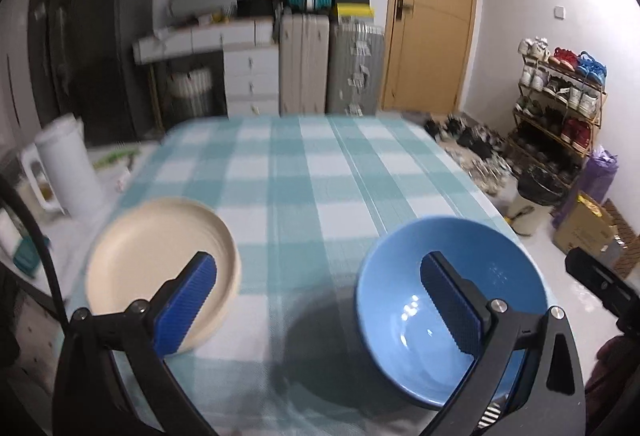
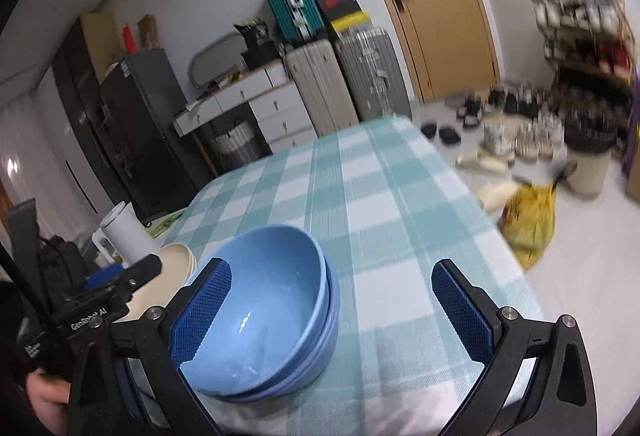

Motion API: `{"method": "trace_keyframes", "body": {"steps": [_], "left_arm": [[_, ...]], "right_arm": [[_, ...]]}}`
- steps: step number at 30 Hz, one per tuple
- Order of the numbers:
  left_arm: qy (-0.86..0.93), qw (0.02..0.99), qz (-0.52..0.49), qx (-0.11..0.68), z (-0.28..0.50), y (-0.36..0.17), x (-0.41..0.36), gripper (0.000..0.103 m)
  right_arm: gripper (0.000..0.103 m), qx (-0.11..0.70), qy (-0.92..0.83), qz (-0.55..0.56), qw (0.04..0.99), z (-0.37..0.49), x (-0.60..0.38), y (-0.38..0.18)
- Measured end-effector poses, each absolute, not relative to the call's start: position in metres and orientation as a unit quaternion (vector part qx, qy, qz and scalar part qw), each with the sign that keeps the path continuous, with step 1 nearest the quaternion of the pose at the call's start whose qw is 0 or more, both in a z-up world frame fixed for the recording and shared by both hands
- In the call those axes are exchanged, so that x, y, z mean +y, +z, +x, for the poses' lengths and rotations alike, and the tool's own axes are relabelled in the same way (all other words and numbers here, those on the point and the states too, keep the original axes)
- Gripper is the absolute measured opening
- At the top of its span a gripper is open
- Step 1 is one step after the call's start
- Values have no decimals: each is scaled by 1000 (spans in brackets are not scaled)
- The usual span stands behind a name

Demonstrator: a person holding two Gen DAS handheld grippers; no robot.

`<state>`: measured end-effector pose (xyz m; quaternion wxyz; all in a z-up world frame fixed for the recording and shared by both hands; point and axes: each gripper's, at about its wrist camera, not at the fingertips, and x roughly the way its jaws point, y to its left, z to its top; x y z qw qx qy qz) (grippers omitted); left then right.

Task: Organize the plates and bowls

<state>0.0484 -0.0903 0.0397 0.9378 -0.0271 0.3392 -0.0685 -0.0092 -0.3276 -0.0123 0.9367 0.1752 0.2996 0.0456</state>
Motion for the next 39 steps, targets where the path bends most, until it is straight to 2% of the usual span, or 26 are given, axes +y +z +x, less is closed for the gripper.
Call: {"method": "trace_keyframes", "body": {"steps": [5,18,24,28,32,33,35,36,37,38,39], "left_arm": [[-67,893,6,446,72,10,-111,103],[-77,786,-20,613,110,-51,-135,103],[-85,777,-89,617,110,-54,-125,102],[-124,764,-141,617,109,-56,-121,100],[-139,766,-137,613,108,-53,-126,98],[-142,767,-140,610,108,-52,-126,96],[-146,771,-141,604,107,-50,-125,81],[-148,772,-142,601,106,-49,-125,78],[-152,773,-144,599,106,-49,-124,69],[-156,772,-147,598,105,-49,-124,55],[-163,767,-153,601,105,-50,-123,46]], "right_arm": [[102,326,62,199,922,-8,-331,-20],[102,439,65,221,868,34,-316,-63],[102,484,54,299,821,58,-326,-88],[96,517,67,345,780,72,-327,-109],[85,525,89,362,765,78,-322,-118],[79,524,91,363,765,79,-319,-118],[77,523,90,361,767,80,-316,-118],[72,525,92,361,765,81,-314,-119],[64,527,95,363,763,82,-312,-120],[60,529,97,366,759,84,-310,-121],[59,532,94,363,759,85,-307,-122]]}}
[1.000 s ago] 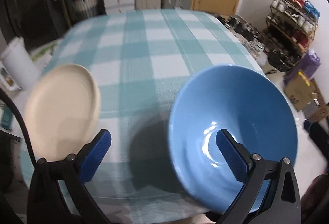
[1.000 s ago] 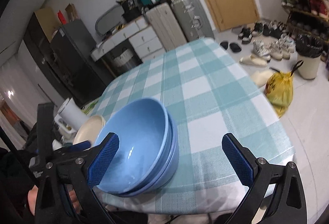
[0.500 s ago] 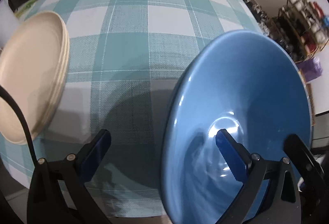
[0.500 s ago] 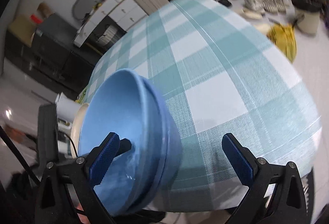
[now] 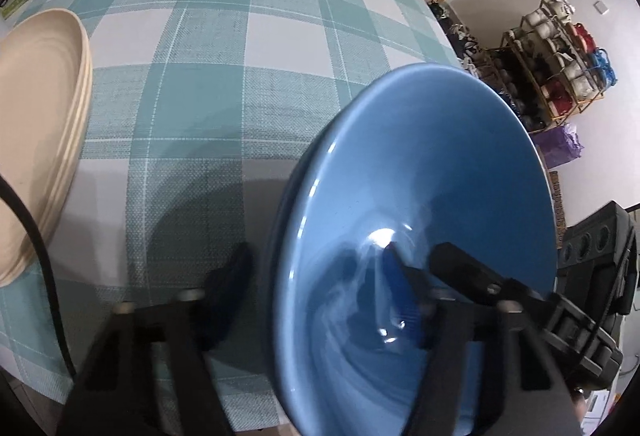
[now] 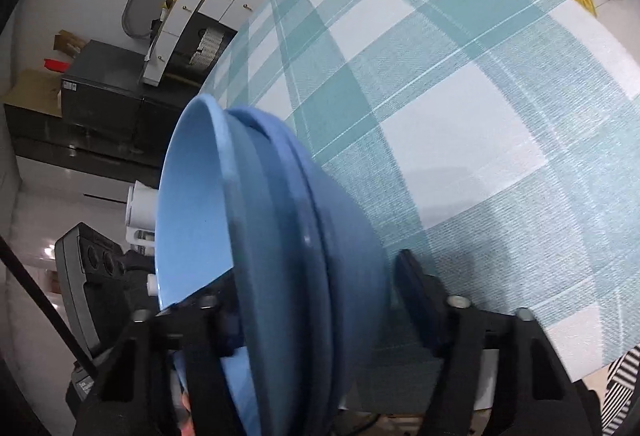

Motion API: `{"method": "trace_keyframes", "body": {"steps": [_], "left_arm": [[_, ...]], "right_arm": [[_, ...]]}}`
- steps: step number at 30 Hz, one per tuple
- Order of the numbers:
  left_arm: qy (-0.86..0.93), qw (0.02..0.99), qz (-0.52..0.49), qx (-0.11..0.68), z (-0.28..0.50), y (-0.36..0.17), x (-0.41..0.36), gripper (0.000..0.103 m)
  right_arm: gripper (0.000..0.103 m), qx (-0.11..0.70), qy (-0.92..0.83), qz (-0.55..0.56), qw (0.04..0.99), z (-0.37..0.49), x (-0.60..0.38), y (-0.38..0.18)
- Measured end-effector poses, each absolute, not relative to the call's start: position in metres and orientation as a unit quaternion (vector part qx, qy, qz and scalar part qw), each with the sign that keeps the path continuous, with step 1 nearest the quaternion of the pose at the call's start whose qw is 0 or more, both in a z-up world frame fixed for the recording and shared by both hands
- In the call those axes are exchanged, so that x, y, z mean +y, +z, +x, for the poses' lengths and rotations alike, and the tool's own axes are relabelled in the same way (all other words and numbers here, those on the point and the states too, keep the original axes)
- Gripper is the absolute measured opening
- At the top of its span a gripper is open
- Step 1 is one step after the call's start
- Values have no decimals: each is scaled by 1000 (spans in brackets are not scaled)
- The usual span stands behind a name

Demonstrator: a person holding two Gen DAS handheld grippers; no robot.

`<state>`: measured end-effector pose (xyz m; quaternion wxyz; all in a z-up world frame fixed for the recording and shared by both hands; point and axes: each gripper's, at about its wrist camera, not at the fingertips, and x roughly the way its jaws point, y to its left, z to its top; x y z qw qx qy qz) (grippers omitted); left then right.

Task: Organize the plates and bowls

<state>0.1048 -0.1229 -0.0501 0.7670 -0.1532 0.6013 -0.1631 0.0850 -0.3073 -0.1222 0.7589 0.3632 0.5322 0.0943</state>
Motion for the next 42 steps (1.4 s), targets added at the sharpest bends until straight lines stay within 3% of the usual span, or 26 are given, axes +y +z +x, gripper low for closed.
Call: {"method": "trace_keyframes", "body": {"steps": [1,6,10,32,42], "left_arm": [[-170,760,-162,606,106,-52,-122,35],[-168,756,-169,610,109,-55,-120,31],[-160,762,-160,606,108,-53,-122,28],[-147,794,-128,576,109,-38,-111,28],[-132,821,-126,540,107,-12,-90,28]], "right_arm": [[57,531,91,361,761,85,-307,-121],[48,537,71,354,763,86,-306,-122],[30,543,47,319,775,85,-303,-120],[29,510,73,229,826,85,-274,-95],[28,502,89,203,836,98,-249,-59]]}}
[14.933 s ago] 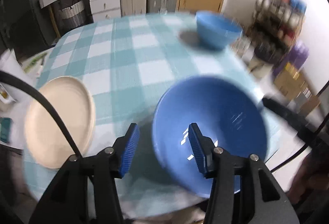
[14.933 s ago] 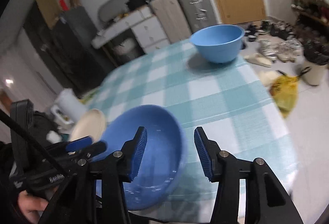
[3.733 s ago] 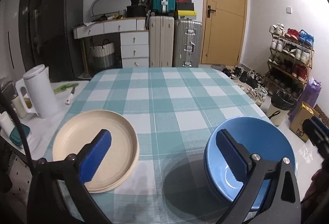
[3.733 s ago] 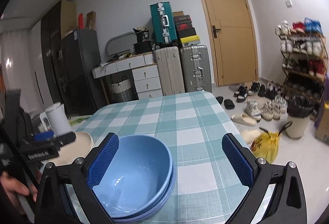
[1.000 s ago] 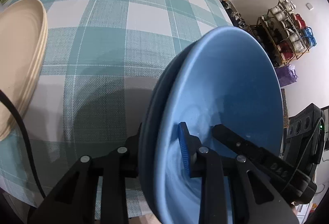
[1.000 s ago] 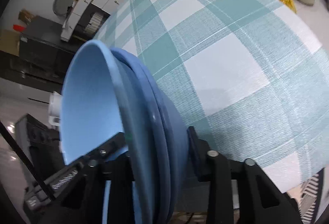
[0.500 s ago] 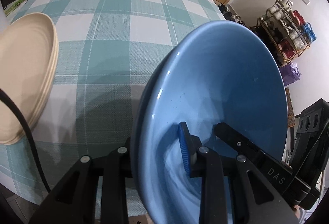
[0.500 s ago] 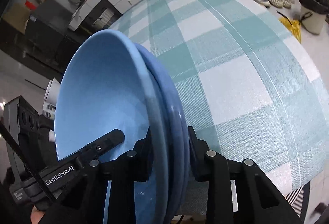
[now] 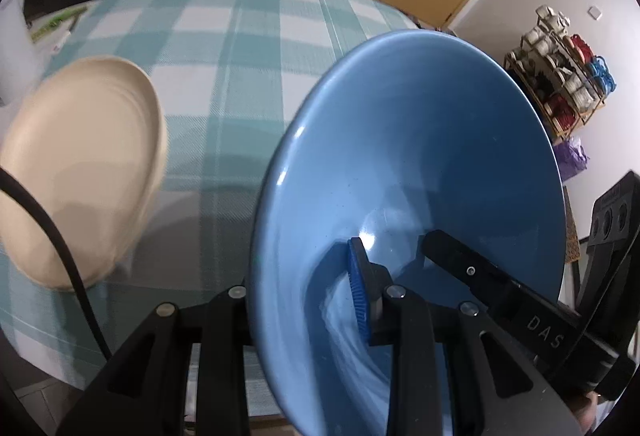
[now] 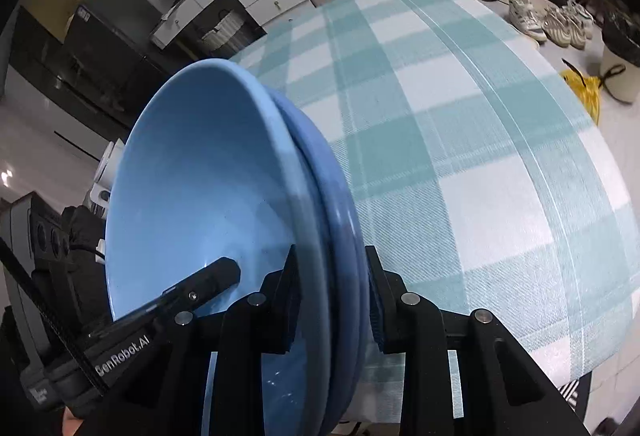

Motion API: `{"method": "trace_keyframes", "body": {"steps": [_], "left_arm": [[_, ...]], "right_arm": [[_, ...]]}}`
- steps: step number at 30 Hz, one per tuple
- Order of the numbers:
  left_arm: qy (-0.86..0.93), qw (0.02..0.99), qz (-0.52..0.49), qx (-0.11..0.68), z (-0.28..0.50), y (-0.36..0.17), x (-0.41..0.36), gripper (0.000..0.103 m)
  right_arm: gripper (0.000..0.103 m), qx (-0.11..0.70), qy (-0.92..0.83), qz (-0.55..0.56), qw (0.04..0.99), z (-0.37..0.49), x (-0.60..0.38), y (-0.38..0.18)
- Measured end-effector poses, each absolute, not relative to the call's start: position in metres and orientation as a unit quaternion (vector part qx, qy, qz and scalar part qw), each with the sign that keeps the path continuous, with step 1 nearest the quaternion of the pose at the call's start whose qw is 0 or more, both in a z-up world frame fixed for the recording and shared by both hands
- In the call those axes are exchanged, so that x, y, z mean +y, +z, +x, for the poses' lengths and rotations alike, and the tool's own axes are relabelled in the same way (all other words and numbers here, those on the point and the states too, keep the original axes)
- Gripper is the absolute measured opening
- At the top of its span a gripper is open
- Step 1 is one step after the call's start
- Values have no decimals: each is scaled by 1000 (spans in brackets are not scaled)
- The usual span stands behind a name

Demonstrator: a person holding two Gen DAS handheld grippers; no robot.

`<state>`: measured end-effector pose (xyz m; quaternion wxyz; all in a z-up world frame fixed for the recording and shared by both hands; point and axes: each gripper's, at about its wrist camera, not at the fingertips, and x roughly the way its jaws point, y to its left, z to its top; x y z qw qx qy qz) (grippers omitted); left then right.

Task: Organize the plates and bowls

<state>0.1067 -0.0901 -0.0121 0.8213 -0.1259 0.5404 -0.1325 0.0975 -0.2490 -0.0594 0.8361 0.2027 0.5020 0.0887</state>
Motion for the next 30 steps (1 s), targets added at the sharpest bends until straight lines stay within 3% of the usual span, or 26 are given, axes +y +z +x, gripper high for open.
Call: {"method": "trace_keyframes", "body": {"steps": [13,30], "left_arm": [[-86,858,-145,485,119,31,-10,28],[-16,843,-163,513,144,-3,105,28]], "right_arm": [[28,497,147,166,839,134,-165,-12],[27,564,183,131,794,184,-40,-46]]}}
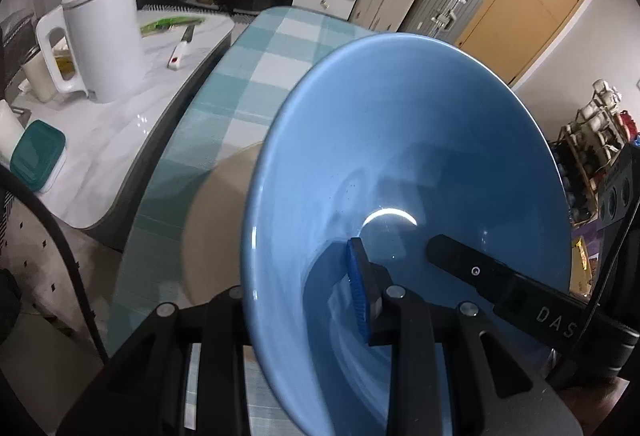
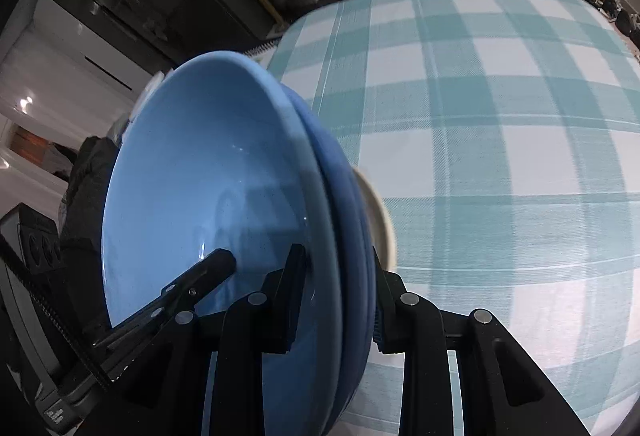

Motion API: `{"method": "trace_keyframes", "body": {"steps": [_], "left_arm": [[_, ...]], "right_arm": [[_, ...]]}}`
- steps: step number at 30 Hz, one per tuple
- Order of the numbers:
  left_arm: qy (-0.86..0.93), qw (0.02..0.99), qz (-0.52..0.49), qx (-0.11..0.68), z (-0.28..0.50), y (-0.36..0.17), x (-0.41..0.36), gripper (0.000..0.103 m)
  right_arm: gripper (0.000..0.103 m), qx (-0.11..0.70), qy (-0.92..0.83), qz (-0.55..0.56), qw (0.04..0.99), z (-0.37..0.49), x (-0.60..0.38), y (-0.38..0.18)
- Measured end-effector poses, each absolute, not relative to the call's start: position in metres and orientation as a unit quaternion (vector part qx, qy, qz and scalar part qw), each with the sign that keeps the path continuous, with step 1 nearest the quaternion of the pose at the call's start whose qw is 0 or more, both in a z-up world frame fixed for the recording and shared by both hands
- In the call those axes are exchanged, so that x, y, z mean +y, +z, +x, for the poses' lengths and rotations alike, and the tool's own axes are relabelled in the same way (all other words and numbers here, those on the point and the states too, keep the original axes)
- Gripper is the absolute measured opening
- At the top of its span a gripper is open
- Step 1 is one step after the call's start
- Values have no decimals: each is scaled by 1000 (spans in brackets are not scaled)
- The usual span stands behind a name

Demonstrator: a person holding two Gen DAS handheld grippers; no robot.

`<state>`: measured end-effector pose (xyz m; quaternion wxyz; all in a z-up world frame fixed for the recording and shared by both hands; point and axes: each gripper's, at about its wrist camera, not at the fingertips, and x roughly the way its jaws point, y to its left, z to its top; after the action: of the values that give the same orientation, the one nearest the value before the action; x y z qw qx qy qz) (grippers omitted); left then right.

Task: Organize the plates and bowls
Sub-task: 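Lower the nested bowls with both tools onto the cream plate stack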

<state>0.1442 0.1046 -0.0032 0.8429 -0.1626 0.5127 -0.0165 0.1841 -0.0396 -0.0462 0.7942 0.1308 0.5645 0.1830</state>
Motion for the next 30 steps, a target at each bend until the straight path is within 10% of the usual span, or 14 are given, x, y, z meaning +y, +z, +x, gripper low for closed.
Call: {"method": "trace_keyframes", "body": {"steps": [30], "left_arm": [[12,812,-195,550,158,-50,137,28]], "right_arm": [[28,570,139,46,809,198,3,-79]]}}
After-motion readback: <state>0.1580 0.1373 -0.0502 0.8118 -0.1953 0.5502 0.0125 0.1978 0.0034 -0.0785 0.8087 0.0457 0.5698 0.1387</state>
